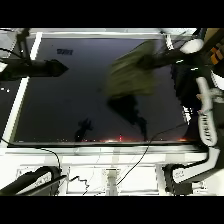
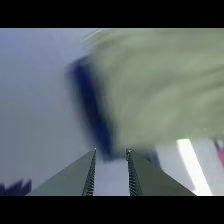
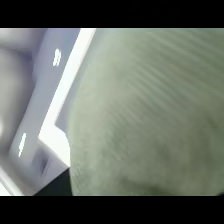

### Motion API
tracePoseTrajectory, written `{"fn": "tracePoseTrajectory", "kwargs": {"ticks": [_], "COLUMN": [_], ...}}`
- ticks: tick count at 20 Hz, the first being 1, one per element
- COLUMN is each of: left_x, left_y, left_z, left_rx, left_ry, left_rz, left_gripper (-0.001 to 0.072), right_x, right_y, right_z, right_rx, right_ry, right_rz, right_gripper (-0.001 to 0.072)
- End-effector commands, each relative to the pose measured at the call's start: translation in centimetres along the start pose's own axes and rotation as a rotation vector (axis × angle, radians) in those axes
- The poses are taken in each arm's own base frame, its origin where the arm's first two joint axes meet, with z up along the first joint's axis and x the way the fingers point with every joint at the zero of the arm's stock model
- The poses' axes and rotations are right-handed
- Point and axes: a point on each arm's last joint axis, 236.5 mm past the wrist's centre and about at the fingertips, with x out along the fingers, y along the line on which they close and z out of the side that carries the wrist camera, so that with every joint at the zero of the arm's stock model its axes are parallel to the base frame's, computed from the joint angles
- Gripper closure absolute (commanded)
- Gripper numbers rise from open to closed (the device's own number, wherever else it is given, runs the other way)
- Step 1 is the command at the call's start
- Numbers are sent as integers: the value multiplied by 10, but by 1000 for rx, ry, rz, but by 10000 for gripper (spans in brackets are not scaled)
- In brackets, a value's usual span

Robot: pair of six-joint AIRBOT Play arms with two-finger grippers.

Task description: Fold the clothes and pants, and hang the long-sleeved shirts on hangers.

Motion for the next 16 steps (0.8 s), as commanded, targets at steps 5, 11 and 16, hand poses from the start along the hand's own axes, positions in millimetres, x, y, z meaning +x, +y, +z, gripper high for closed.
{"fn": "tracePoseTrajectory", "kwargs": {"ticks": [5,11,16], "left_x": [-40,-39,-39], "left_y": [-12,-11,-13], "left_z": [19,18,15], "left_rx": [39,38,39], "left_ry": [-96,-94,-80], "left_rz": [24,23,18], "left_gripper": [468,468,468], "right_x": [-320,-505,-490], "right_y": [-95,-198,-255], "right_z": [49,-50,-207], "right_rx": [134,591,1013], "right_ry": [-617,-922,-629], "right_rz": [-453,-868,-1008], "right_gripper": [697,696,696]}}
